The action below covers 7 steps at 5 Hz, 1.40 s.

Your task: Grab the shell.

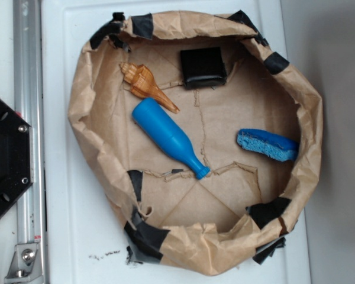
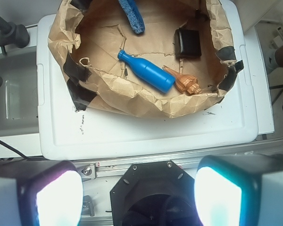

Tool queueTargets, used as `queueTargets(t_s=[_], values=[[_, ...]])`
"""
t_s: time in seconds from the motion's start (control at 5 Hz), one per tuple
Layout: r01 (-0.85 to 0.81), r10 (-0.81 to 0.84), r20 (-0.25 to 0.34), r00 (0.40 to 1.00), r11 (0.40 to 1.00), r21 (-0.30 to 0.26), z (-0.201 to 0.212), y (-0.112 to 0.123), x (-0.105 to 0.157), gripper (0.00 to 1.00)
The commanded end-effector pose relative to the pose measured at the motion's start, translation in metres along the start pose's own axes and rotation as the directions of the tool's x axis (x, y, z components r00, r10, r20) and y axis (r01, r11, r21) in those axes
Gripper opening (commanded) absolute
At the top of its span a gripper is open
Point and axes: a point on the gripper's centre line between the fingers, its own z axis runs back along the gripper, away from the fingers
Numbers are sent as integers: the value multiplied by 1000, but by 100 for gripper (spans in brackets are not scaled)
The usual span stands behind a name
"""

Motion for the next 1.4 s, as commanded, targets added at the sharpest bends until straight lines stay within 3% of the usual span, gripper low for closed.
queueTargets(t_s=[0.0, 0.2, 0.4, 0.8, 1.0, 1.2], values=[[0, 0, 0, 1000, 1000, 0, 0, 0, 0, 100], [42, -44, 28, 999, 997, 66, -29, 33, 30, 100], [167, -172, 48, 984, 982, 85, -47, 43, 54, 100], [304, -292, -111, 950, 946, 112, -138, 64, 99, 100], [365, -354, -135, 926, 928, 74, -168, 67, 117, 100], [407, -394, -161, 905, 912, 51, -183, 75, 111, 100]])
